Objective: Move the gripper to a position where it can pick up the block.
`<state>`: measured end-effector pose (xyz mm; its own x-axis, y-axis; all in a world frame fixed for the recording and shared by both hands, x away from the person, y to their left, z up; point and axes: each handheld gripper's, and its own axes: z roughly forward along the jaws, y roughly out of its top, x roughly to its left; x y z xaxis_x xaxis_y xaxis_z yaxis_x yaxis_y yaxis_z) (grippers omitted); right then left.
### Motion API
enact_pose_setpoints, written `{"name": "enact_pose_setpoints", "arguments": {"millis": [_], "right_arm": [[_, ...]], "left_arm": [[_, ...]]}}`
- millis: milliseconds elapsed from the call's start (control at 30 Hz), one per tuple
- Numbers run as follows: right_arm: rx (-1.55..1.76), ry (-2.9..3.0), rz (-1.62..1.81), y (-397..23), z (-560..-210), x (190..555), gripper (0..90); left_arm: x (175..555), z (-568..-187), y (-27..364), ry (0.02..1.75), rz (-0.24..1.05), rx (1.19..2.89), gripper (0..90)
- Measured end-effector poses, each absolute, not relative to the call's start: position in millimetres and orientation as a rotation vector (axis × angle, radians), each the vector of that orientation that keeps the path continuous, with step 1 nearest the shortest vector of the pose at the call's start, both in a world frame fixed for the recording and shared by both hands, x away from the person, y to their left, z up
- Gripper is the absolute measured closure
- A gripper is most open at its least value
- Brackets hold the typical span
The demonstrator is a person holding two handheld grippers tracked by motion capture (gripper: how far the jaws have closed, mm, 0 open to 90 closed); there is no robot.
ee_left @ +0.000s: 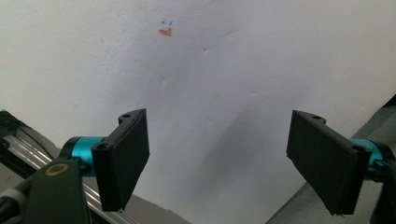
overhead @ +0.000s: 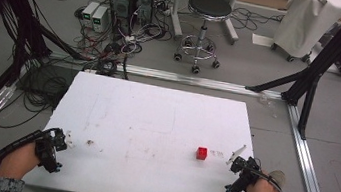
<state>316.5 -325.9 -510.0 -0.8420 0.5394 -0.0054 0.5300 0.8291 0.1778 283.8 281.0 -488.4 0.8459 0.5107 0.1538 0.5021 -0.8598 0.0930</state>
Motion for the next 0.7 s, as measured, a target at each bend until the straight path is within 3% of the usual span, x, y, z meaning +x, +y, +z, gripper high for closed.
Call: {"name": "enact_pose_setpoints", "arguments": {"millis": [700], "right_arm": [[0.528, 2.992, 0.322, -324, -475, 372, 3.4]], "left_arm": [[285, -491, 280, 0.813, 0.268, 2.979, 21.5]]}}
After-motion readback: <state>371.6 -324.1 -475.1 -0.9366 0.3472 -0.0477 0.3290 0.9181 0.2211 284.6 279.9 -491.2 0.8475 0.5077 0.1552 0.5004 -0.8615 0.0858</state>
